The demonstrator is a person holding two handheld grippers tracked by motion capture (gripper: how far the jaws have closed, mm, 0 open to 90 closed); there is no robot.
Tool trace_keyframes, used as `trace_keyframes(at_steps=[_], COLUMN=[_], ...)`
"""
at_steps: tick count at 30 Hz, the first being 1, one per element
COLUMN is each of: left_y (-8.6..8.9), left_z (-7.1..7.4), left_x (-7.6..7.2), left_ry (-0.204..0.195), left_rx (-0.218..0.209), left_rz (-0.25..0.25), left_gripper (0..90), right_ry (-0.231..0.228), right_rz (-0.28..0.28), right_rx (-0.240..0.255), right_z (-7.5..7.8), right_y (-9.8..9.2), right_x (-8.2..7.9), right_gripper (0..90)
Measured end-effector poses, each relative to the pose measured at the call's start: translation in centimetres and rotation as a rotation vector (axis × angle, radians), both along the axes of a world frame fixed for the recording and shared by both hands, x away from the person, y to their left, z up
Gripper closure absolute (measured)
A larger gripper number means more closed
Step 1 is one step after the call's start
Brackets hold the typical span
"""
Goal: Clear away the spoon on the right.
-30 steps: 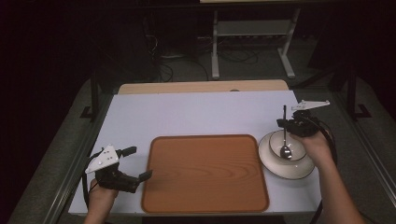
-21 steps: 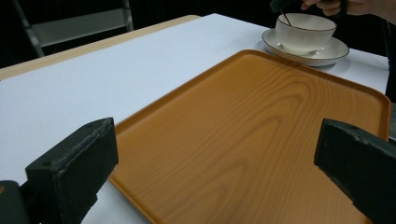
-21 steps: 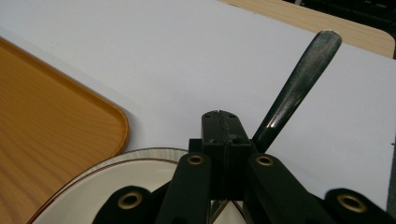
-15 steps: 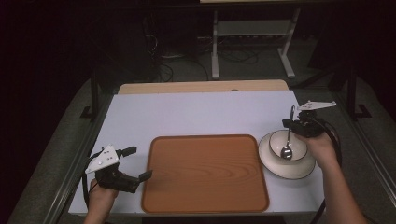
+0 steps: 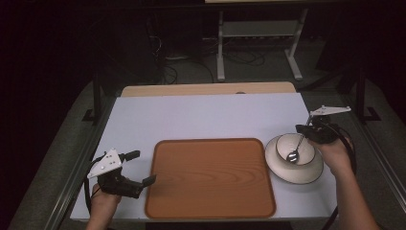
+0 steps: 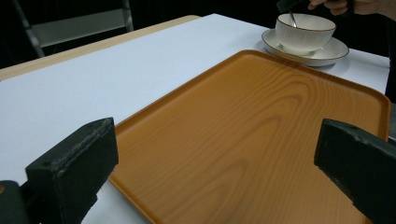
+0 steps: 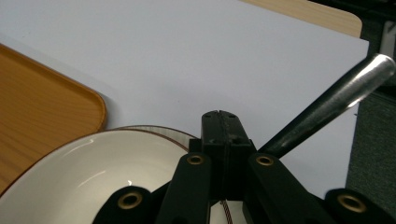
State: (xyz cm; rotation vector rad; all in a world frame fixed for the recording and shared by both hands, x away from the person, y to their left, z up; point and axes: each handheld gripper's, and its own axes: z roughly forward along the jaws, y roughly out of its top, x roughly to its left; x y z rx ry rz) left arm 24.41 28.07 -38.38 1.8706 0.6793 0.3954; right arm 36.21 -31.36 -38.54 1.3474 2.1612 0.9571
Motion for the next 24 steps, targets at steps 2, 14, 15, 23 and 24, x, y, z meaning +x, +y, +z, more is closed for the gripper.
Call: trace_keyframes(at_steps=[2,14,15,23,24], left_y=[0.0,0.0,0.1,0.0,0.0], left_z=[0.0,0.0,0.0,0.0,0.0], left_x=[0.0,0.0,0.0,0.0,0.0], left_ry=[-0.001,-0.001,-0.001,-0.002,-0.002], left_rx=[0.0,-0.001,-0.001,-0.002,-0.002], left_rz=[0.001,0.001,0.001,0.002,0.002], left_gripper=[0.0,0.0,0.0,0.0,0.0], right_ry=[0.002,0.009,0.009,0.017,0.017], right_rz=[-0.01,-0.039,-0.041,-0.059,-0.06], right_rx=[0.001,-0.01,-0.011,-0.013,-0.014], right_z=[0.0,0.0,0.0,-0.1,0.0], right_y=[-0.3,-1.2,-1.3,-2.1,-2.1], right_x=[-0.2,-1.6,-1.7,-2.5,-2.6], right_gripper=[89.6,89.7,89.7,89.7,89.7])
